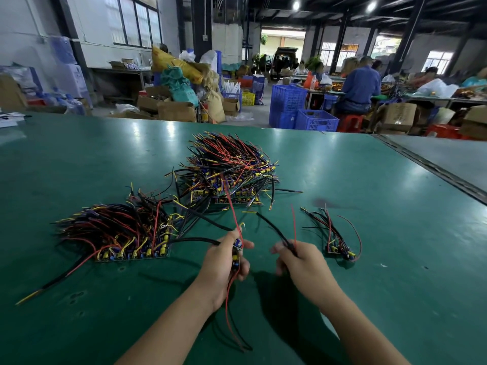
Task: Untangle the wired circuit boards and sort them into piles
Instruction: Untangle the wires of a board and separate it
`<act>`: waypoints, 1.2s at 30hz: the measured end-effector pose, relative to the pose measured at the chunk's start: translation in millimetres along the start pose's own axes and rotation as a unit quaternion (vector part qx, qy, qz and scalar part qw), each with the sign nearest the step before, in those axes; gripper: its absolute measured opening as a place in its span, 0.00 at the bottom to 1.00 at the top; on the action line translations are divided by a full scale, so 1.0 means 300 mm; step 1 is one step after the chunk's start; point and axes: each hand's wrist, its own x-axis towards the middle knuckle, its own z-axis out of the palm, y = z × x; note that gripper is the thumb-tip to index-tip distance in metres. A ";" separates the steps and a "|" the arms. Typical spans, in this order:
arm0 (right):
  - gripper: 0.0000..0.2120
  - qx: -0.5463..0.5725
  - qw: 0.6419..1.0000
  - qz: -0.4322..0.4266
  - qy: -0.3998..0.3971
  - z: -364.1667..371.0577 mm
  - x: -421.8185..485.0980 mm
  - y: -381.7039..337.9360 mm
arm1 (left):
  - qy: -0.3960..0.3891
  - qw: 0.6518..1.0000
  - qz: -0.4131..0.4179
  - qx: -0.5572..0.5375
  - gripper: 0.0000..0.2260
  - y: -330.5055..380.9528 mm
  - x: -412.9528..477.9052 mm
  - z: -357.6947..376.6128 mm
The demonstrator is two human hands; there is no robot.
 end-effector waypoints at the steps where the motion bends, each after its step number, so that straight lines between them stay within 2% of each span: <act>1: 0.11 0.051 0.999 0.012 0.015 -0.003 0.004 -0.001 | 0.012 1.000 -0.002 0.002 0.23 -0.002 0.004 -0.002; 2: 0.10 0.114 0.993 0.025 0.026 0.000 0.006 -0.004 | 0.019 1.000 -0.006 0.015 0.25 -0.005 0.008 -0.004; 5: 0.06 0.274 0.961 0.029 0.038 0.029 -0.005 -0.028 | 0.026 0.994 0.014 0.110 0.21 -0.023 0.010 -0.003; 7: 0.08 0.274 0.962 0.009 0.011 0.052 -0.024 -0.043 | 0.022 0.976 0.070 0.203 0.22 -0.043 0.013 0.000; 10: 0.23 0.218 0.975 0.008 -0.029 0.067 -0.033 -0.046 | -0.002 0.934 0.163 0.318 0.22 -0.068 0.008 -0.008; 13: 0.19 0.213 0.976 0.036 -0.006 0.081 -0.018 -0.031 | -0.040 0.928 0.196 0.315 0.16 -0.081 0.002 -0.015; 16: 0.05 0.273 0.960 0.059 0.019 0.083 -0.012 -0.028 | -0.031 0.927 0.216 0.306 0.18 -0.090 0.003 -0.003; 21: 0.22 0.301 0.950 0.082 0.025 0.084 -0.018 -0.033 | -0.086 0.917 0.227 0.317 0.20 -0.098 -0.003 0.001; 22: 0.22 0.302 0.950 0.079 0.017 0.086 -0.019 -0.035 | -0.091 0.917 0.224 0.318 0.21 -0.097 -0.003 0.001; 27: 0.08 0.313 0.949 0.047 -0.001 0.090 -0.021 -0.040 | -0.127 0.901 0.213 0.355 0.22 -0.090 -0.007 -0.003; 28: 0.04 0.316 0.948 0.045 0.001 0.090 -0.022 -0.043 | -0.140 0.901 0.214 0.350 0.18 -0.085 -0.011 -0.004; 30: 0.09 0.319 0.947 0.035 0.007 0.091 -0.023 -0.044 | -0.172 0.915 0.206 0.302 0.11 -0.066 -0.019 0.003; 32: 0.14 0.314 0.948 0.028 0.031 0.084 -0.021 -0.050 | -0.202 0.944 0.143 0.216 0.08 -0.042 -0.020 0.004; 33: 0.15 0.314 0.948 0.029 0.048 0.078 -0.016 -0.047 | -0.207 0.962 0.082 0.158 0.07 -0.030 -0.019 0.001; 35: 0.13 0.343 0.935 0.051 0.075 0.059 -0.004 -0.046 | -0.225 0.974 -0.012 0.029 0.16 -0.019 -0.012 -0.012; 36: 0.12 0.358 0.928 0.057 0.083 0.047 0.001 -0.045 | -0.233 0.972 -0.025 -0.019 0.22 -0.019 -0.008 -0.018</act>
